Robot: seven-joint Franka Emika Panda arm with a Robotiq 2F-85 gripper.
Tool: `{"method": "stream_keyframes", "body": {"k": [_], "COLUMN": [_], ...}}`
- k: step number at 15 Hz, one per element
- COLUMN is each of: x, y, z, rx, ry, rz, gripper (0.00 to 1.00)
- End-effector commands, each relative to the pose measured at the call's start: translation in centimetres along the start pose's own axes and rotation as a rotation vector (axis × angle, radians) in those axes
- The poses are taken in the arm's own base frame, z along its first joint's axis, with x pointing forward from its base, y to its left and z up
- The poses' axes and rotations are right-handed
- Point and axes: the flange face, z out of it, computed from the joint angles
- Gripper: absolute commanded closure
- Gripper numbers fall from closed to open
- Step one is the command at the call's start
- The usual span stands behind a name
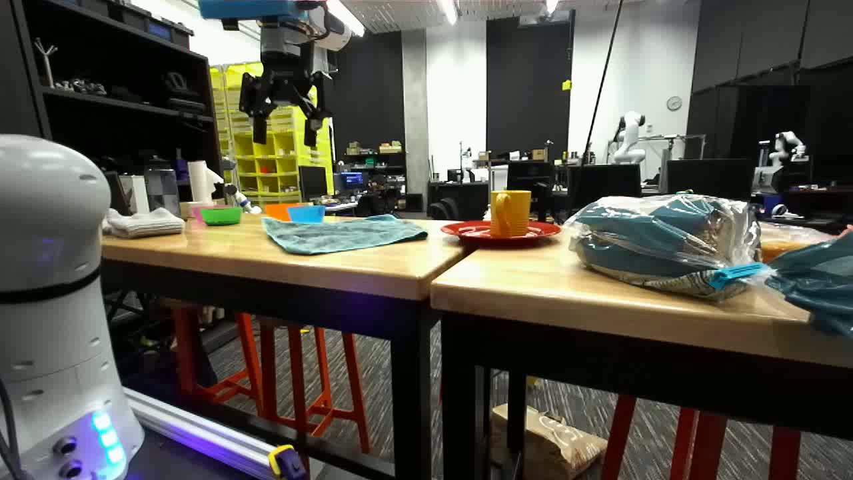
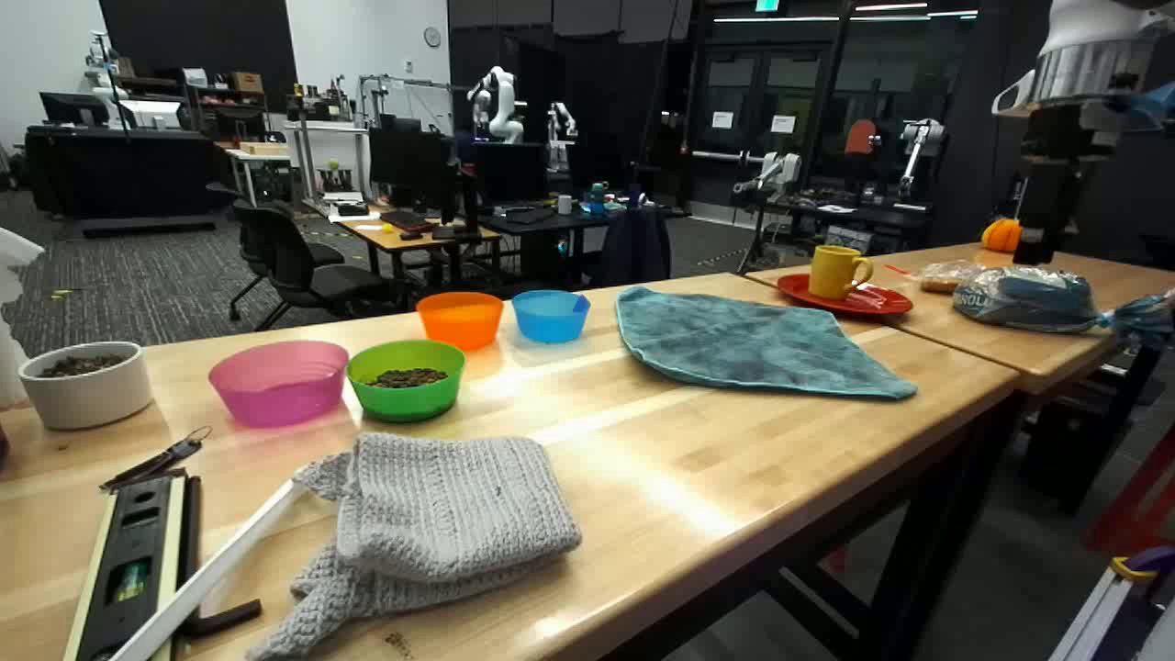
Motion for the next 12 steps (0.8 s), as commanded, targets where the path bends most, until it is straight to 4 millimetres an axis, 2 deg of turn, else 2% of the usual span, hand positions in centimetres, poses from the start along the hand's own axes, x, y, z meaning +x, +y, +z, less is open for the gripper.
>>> {"method": "stream_keyframes", "body": {"k": [1,12], "x": [0.01,0.43], "y": [0.00,0.08], "z": [-0.08,0.43], "rx": [0.000,0.021], "ry": [0.000,0.006], "rz": [0.000,0.012], "gripper": [0.00,0.00]}}
